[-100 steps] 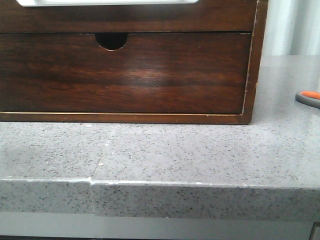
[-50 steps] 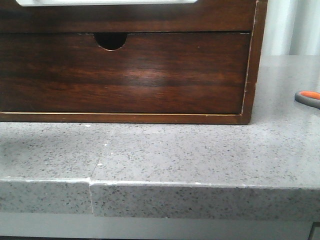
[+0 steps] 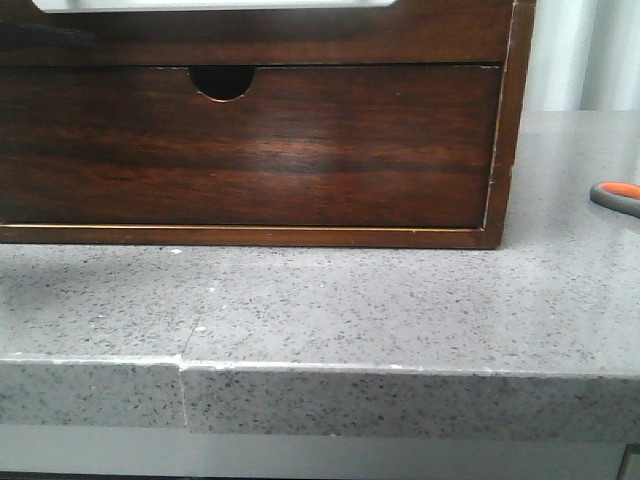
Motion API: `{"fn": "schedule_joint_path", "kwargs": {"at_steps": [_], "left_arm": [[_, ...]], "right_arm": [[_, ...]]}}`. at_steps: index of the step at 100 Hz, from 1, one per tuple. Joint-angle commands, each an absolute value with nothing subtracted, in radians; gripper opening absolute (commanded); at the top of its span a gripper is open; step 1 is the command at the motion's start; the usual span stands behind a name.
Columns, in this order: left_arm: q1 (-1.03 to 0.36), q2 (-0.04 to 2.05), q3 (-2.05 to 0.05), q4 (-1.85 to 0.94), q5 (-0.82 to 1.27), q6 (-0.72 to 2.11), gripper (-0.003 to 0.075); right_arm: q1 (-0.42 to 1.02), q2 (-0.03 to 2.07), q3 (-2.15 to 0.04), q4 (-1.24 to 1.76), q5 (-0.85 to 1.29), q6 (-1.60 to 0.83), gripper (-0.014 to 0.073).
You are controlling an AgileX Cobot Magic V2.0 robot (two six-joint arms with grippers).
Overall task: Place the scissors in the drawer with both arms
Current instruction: 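Pull the drawer open toward the robot with the left gripper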
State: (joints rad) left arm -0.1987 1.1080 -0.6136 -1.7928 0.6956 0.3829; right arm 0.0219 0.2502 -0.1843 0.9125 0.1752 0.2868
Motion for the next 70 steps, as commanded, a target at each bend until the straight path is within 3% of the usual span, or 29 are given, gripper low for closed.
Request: {"fn": "schedule_joint_path", "kwargs": {"at_steps": [1,11,28,70], "left_arm": [[-0.201,1.108,-0.644,-1.857,0.714,0.391,0.0278],[-0.201,1.110,-0.644,-1.857,0.714,0.391,0.0221],[-0.201,1.110,-0.644,-1.857,0.714,0.391,-0.0022],[-0.201,0.967,-0.586,-1.814,0.714,0.357,-0.0020]], "right_arm": [[0.017,0.271,-0.221,0.903,0.139,0.281,0.0395],[0.017,0.271,-0.221,0.901,0.149,0.281,0.0395],[0.017,0.271,-0.221,0.878,0.159,0.281,0.0394],[0.017,0.271,-0.221,0.866,0.192,0.281,0.0395]]}}
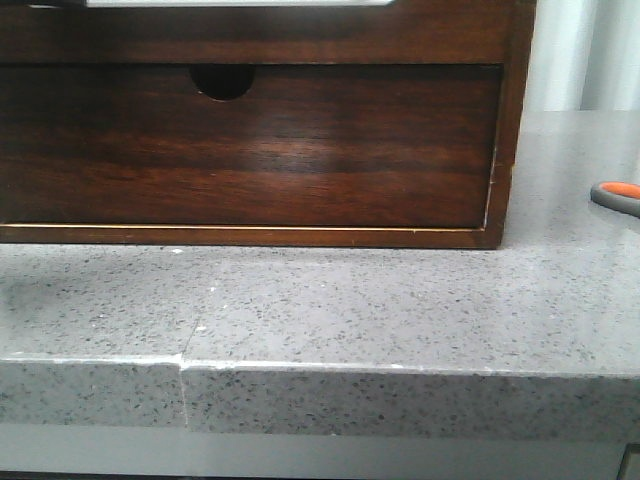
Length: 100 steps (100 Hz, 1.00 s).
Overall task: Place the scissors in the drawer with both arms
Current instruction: 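Pull the drawer open toward the robot with the left gripper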
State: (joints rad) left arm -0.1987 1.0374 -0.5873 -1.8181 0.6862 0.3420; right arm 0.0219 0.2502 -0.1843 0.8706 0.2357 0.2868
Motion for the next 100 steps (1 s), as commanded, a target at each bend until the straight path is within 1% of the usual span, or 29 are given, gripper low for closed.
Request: {"fn": "schedule_joint_path", "kwargs": {"at_steps": [1,34,54,60,65,67,70,72,74,79,82,87,91,94,100], "left_arm": [[-0.201,0.954,-0.578,-1.813,0.714,0.347,-0.0020],[-0.201,0.691,-0.415,-1.785,0.681,0.200,-0.0020],[-0.201,0.601,-0.400,-1.749,0.676,0.171,-0.0018],[-0.201,0.590,-0.400,-1.749,0.676,0.171,-0.0004],[-0.201,0.581,-0.400,-1.749,0.676,0.173,0.0050],[-0.201,0.578,-0.400,-1.749,0.674,0.173,0.0085],[-0.201,0.575,-0.400,-1.749,0.674,0.173,0.0158],[-0.201,0.570,-0.400,-1.749,0.674,0.173,0.0190],[-0.201,0.567,-0.400,-1.749,0.674,0.173,0.0260],[-0.201,0.565,-0.400,-1.749,0.674,0.173,0.0368],[-0.201,0.561,-0.400,-1.749,0.674,0.173,0.0454],[-0.201,0.558,-0.400,-1.747,0.671,0.175,0.0551],[-0.201,0.553,-0.400,-1.739,0.667,0.175,0.0603],[-0.201,0.549,-0.400,-1.734,0.661,0.177,0.0622],[-0.201,0.532,-0.400,-1.719,0.634,0.177,0.0622]], "right_arm": [[0.017,0.271,-0.221,0.866,0.192,0.281,0.0394],[0.017,0.271,-0.221,0.864,0.192,0.281,0.0395],[0.017,0.271,-0.221,0.864,0.192,0.281,0.0395],[0.017,0.271,-0.221,0.864,0.193,0.281,0.0395],[0.017,0.271,-0.221,0.864,0.197,0.281,0.0395],[0.017,0.271,-0.221,0.864,0.200,0.281,0.0395],[0.017,0.271,-0.221,0.864,0.203,0.281,0.0395],[0.017,0.271,-0.221,0.864,0.209,0.281,0.0395],[0.017,0.271,-0.221,0.864,0.211,0.281,0.0395],[0.017,0.271,-0.221,0.864,0.222,0.281,0.0395],[0.017,0.271,-0.221,0.864,0.229,0.281,0.0395],[0.017,0.271,-0.221,0.864,0.240,0.281,0.0395],[0.017,0.271,-0.221,0.864,0.248,0.281,0.0395],[0.017,0.271,-0.221,0.864,0.253,0.281,0.0395],[0.017,0.271,-0.221,0.864,0.260,0.281,0.0395]]}}
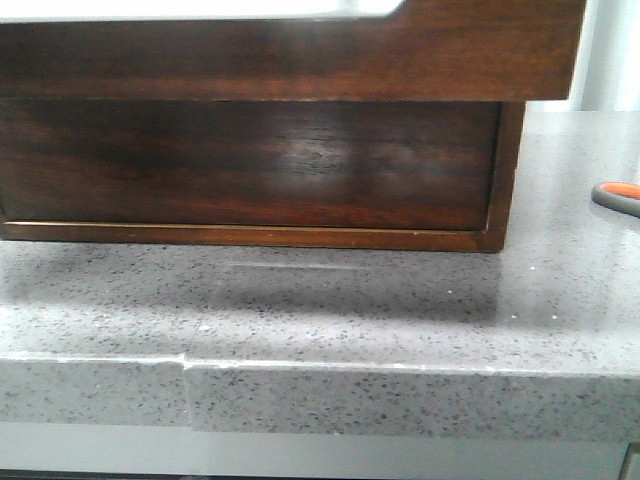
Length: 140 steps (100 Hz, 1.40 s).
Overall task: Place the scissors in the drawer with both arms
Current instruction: 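Pull the drawer open toward the robot with the left gripper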
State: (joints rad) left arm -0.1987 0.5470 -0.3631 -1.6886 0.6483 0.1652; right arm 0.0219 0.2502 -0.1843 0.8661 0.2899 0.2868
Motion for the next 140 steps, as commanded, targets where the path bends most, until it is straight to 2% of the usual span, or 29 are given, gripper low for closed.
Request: {"fn": "schedule_joint_path", "kwargs": {"at_steps": [1,14,25,35,47,50,60,72,82,98,111,140], "left_arm": [[-0.201,0.528,-0.400,-1.713,0.629,0.177,0.0620],[-0.201,0.470,-0.400,-1.620,0.542,0.177,0.0577],[-0.201,0.437,-0.400,-1.563,0.552,0.177,0.0472],[-0.201,0.415,-0.400,-1.528,0.591,0.177,0.0303],[-0.201,0.376,-0.400,-1.519,0.629,0.252,0.0022],[-0.201,0.365,-0.402,-1.518,0.631,0.289,-0.0020],[-0.201,0.333,-0.418,-1.515,0.635,0.386,-0.0020],[-0.201,0.311,-0.446,-1.486,0.653,0.514,-0.0020],[-0.201,0.311,-0.505,-1.309,0.696,0.529,-0.0020],[-0.201,0.311,-0.617,-1.001,0.756,0.527,-0.0020],[-0.201,0.311,-0.675,-0.883,0.760,0.527,-0.0020],[-0.201,0.311,-0.685,-0.891,0.760,0.527,-0.0020]], "right_arm": [[0.017,0.271,-0.221,0.864,0.260,0.281,0.0395],[0.017,0.271,-0.221,0.863,0.267,0.256,0.0395],[0.017,0.271,-0.223,0.863,0.267,0.229,0.0394],[0.017,0.271,-0.256,0.849,0.267,0.149,0.0394],[0.017,0.286,-0.356,0.652,0.273,0.110,0.0367],[0.017,0.303,-0.389,0.594,0.277,0.110,0.0356],[0.017,0.394,-0.527,0.401,0.356,0.110,0.0334],[0.017,0.563,-0.728,0.194,0.561,0.110,0.0332],[0.017,0.718,-0.872,0.089,0.754,0.110,0.0332],[0.017,0.956,-1.032,0.081,0.989,0.110,0.0333],[0.017,1.107,-1.054,0.081,1.015,0.110,0.0333],[0.019,1.300,-1.054,0.079,0.933,0.134,0.0333]]}}
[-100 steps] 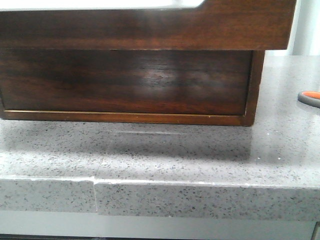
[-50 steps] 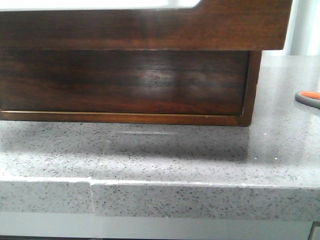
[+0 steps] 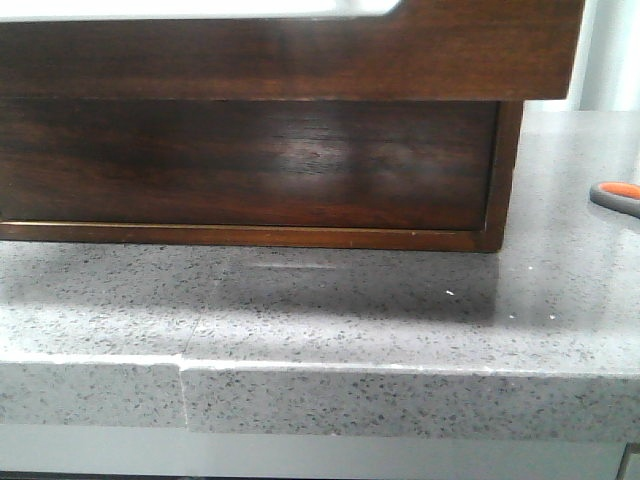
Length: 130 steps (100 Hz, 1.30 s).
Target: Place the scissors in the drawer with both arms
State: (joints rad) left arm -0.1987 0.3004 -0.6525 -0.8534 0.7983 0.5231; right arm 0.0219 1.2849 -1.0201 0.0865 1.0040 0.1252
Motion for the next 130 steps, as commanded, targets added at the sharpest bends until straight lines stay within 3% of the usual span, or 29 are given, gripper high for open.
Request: {"fn": "schedule_joint_path", "kwargs": {"at_steps": [1,92,101,111,130], "left_arm": [[-0.201,0.311,-0.685,-0.893,0.760,0.527,-0.0020],[-0.201,0.311,-0.685,-0.913,0.773,0.526,-0.0020],[-0.201,0.311,-0.685,-0.913,0.783,0.526,-0.0020],[-0.201,0.311,-0.685,-0.917,0.787,0.526,-0.0020],[-0.201,0.311,-0.685,-0.930,0.787,0.526,-0.0020]], "right_arm": [[0.019,1.303,-1.054,0.079,0.930,0.133,0.0333],[0.019,1.522,-1.044,0.014,0.752,0.193,0.0319],[0.019,1.530,-1.044,0.014,0.761,0.195,0.0202],[0.019,1.530,-1.044,0.014,0.771,0.195,-0.0067],[0.019,1.509,-1.044,0.010,0.771,0.195,-0.0064]]}}
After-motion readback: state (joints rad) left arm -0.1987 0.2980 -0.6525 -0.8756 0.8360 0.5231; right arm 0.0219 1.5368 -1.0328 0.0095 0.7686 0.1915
